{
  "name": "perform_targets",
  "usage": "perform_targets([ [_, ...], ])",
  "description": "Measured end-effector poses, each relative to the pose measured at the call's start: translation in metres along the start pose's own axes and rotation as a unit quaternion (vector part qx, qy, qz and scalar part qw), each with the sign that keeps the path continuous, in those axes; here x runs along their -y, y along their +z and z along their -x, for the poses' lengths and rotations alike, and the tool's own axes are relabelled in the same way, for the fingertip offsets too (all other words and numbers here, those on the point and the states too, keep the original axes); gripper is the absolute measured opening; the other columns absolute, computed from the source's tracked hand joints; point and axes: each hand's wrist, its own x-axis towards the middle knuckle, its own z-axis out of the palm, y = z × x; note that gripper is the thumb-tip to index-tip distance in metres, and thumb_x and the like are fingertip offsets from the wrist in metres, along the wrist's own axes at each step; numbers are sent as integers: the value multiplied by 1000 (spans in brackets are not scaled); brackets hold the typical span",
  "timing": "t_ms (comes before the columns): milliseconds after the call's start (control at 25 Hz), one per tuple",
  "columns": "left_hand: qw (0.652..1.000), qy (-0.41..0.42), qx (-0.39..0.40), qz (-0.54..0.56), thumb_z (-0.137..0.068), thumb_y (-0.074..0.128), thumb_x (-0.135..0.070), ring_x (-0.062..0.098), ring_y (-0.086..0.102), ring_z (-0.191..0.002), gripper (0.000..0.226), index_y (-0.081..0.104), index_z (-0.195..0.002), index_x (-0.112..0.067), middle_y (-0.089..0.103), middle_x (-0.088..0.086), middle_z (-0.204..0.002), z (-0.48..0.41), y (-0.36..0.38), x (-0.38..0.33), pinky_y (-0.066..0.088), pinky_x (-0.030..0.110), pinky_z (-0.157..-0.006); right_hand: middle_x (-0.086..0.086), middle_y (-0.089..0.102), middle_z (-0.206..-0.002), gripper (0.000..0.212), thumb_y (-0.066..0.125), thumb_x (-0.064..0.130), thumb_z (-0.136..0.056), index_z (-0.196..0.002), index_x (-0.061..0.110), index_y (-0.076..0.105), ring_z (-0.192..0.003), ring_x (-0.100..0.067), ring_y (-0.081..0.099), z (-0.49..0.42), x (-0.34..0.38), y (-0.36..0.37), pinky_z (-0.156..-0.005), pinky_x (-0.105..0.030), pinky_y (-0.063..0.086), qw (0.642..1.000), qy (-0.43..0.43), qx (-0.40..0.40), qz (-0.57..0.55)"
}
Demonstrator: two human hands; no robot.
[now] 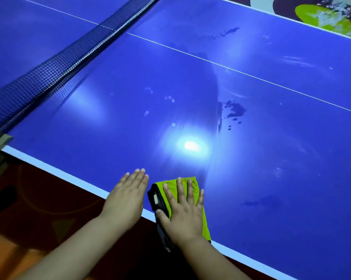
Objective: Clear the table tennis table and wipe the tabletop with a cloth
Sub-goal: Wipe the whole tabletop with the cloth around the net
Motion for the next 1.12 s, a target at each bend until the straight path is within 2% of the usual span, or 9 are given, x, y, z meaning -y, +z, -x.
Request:
perform_targets([
  [120, 1000, -11, 14, 9, -41, 86, -19, 26, 63, -108, 74, 67, -110, -2, 64, 15, -118, -35, -5, -9, 48, 45, -90, -4, 34, -154, 70, 38, 65, -77, -143, 40, 40, -145, -30, 17, -55, -22, -8, -110, -59, 12, 998, 55, -36, -14],
  [160, 999, -18, 27, 9, -45, 86, -21, 26, 60, -112, 76, 65, -115, -2, 62, 16, -122, -51, -9, -14, 45, 44, -94, -3, 28, -157, 69, 35, 64, -80, -145, 41, 35, -146, -29, 11, -77, -32, -13, -112, -58, 8, 996, 67, -53, -12],
  [200, 999, -27, 42, 5, -55, 83, -26, 26, 53, -122, 79, 57, -125, -3, 54, 16, -132, -68, -13, -21, 38, 43, -102, -2, 16, -160, 68, 32, 63, -83, -148, 43, 26, -148, -28, 2, -99, -44, -20, -114, -57, 1, 996, 73, -55, -5],
  [280, 998, -25, 50, -3, -82, 62, -34, 23, 20, -143, 78, 25, -146, -8, 21, 11, -154, -105, -16, -35, 10, 39, -115, 2, -7, -162, 68, 29, 62, -90, -151, 44, 5, -147, -25, -16, -146, -69, -38, -116, -54, -10, 996, 83, -26, -16],
  [360, 999, -27, 47, -1, -93, 45, -39, 19, -1, -145, 76, 4, -150, -11, -1, 7, -158, -145, -17, -48, -5, 37, -115, 4, -13, -161, 68, 30, 62, -92, -151, 44, 0, -146, -23, -20, -192, -94, -55, -116, -52, -12, 995, 93, -29, -20],
  [520, 998, -57, 28, -9, -92, 43, -46, 19, -4, -145, 80, 0, -149, -11, -4, 7, -158, -231, -17, -64, -8, 36, -115, 3, -9, -162, 70, 30, 63, -91, -151, 43, 1, -146, -23, -18, -293, -140, -77, -116, -52, -12, 996, 87, -35, -9],
  [760, 994, -69, 82, 1, -79, 60, -52, 19, -4, -145, 103, -4, -149, -9, -9, 9, -157, -327, -27, -71, -7, 34, -115, 1, -1, -162, 68, 30, 62, -90, -151, 41, 8, -148, -26, -11, -444, -186, -112, -116, -55, -7, 994, 92, -57, -4],
  [960, 990, -59, 125, -30, -79, 62, -48, 22, -3, -145, 106, -5, -148, -4, -7, 15, -156, -354, -24, -75, -4, 36, -117, -2, 6, -162, 69, 32, 61, -88, -151, 38, 16, -148, -29, -6, -548, -212, -141, -115, -57, -2, 993, 89, -78, -8],
  [1120, 986, -62, 146, -45, -79, 64, -45, 23, -4, -145, 106, -6, -147, -2, -8, 17, -156, -356, -22, -79, -3, 38, -118, 1, 4, -162, 69, 36, 55, -87, -151, 40, 17, -148, -25, -7, -595, -237, -162, -116, -53, -1, 998, 40, -46, -19],
])
